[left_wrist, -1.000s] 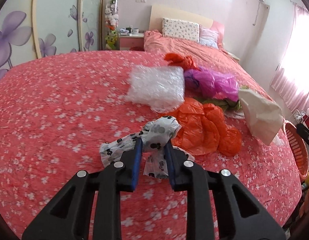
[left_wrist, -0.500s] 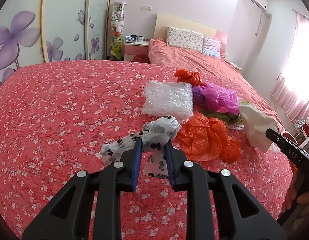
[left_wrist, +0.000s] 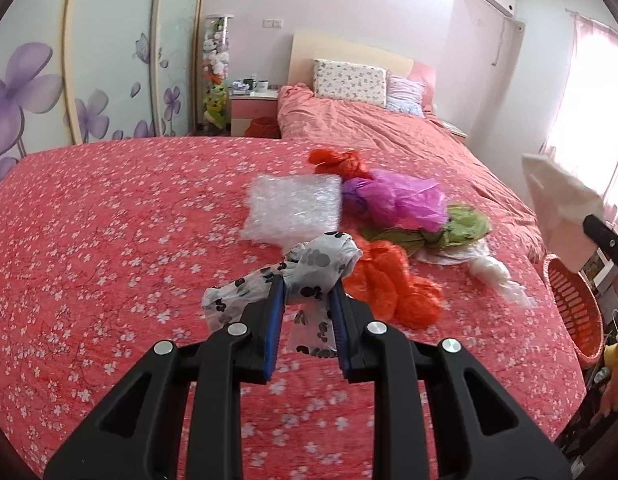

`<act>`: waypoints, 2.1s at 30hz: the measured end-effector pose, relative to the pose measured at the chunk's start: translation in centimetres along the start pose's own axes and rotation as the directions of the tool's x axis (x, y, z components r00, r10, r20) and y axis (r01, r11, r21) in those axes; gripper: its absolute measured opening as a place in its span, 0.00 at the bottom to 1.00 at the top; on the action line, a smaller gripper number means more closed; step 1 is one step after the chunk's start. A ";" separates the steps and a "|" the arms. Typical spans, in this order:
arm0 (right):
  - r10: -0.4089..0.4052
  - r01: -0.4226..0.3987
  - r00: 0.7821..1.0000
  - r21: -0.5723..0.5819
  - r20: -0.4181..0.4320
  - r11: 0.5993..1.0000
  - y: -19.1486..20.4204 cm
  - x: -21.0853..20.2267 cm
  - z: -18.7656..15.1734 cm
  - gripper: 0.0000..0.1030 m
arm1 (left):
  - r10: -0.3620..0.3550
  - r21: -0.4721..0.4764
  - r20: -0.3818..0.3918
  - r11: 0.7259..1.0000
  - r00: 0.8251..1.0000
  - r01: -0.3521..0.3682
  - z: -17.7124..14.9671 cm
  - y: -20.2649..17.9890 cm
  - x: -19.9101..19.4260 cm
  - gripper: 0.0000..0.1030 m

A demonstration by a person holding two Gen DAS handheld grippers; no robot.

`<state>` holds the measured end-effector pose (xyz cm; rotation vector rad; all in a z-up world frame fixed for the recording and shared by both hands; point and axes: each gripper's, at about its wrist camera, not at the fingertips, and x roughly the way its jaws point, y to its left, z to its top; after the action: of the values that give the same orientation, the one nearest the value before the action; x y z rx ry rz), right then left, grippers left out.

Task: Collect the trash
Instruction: 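Grasp the patterned cloth with the left gripper while the right gripper grasps white paper, then carry the cloth and white paper over the orange basket and open both grippers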

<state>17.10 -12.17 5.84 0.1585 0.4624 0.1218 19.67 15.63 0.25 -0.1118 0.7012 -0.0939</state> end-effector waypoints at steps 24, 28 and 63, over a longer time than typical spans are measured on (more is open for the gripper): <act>-0.178 0.175 0.984 0.116 0.020 0.978 -10.2 -4.2 -1.6 0.06 | -0.199 0.195 0.051 0.963 0.979 0.186 2.3 -14.5 -1.4 0.23; -0.210 0.206 0.977 0.136 0.020 0.969 -12.1 -4.8 -2.1 0.06 | -0.234 0.215 0.041 0.952 0.971 0.220 2.2 -16.7 -1.2 0.23; -0.415 0.390 0.910 0.318 0.012 0.864 -27.3 -7.5 -6.1 0.07 | -0.526 0.362 -0.145 0.760 0.838 0.539 -1.9 -37.4 4.0 0.23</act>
<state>9.93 -39.32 -1.17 0.3704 0.4235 -0.3729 19.69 -22.01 1.23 0.0789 0.6552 -0.7902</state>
